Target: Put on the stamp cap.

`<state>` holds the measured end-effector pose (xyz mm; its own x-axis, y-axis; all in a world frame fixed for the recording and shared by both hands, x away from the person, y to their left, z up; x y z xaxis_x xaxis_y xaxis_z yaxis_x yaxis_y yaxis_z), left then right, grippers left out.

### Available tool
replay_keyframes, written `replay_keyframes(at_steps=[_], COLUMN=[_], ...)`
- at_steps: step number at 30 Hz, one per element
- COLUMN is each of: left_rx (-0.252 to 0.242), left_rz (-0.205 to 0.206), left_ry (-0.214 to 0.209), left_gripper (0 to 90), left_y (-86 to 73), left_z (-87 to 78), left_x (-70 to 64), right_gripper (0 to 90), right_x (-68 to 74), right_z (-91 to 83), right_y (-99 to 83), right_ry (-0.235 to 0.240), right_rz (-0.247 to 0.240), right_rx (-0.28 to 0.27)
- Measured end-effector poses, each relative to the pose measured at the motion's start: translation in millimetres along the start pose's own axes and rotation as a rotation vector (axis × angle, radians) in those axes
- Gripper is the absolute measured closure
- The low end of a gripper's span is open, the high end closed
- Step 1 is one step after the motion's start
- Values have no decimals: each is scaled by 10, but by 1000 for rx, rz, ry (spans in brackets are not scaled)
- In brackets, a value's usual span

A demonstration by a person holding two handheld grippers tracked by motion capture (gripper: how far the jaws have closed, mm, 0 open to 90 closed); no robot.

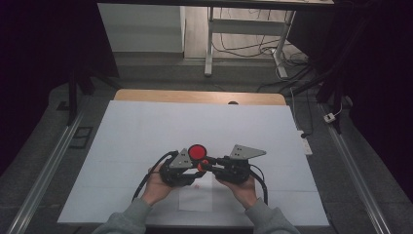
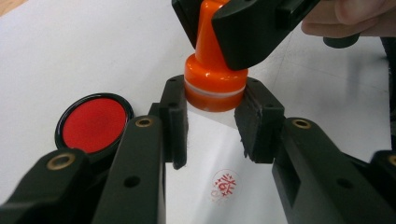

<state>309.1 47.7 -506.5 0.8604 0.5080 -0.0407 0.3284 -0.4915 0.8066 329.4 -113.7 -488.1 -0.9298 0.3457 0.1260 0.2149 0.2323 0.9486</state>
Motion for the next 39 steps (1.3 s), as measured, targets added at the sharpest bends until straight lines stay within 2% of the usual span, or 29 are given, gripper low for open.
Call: replay_keyframes(at_steps=[10, 18, 23, 30, 39], left_rx=[6, 12, 11, 30, 53], left_rz=[8, 15, 5, 5, 22], left_ry=[17, 21, 18, 18, 17], left_gripper=[656, 657, 657, 658, 658], left_y=[0, -7, -9, -20, -35], left_z=[5, 5, -1, 9, 12], left_x=[-9, -10, -6, -9, -19], right_gripper=[724, 726, 727, 729, 731], right_x=[4, -5, 0, -5, 14], right_z=[7, 11, 21, 37, 56], right_y=[-8, -22, -30, -66, -102], right_ry=[-5, 1, -1, 3, 7], right_rz=[-10, 3, 8, 17, -3], right_rx=[4, 2, -3, -3, 3])
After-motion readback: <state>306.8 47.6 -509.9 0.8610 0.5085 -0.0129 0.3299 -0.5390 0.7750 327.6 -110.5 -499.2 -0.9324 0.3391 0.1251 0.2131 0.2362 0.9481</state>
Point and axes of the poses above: each handheld gripper's, and its own axes: z roughly forward along the jaws, y roughly out of its top, x roughly to its left, the point moved 4 cm from there along z, roughly forward along the jaws, and after that the axes turned 4 degrees about -z, right-handed, at the moved point
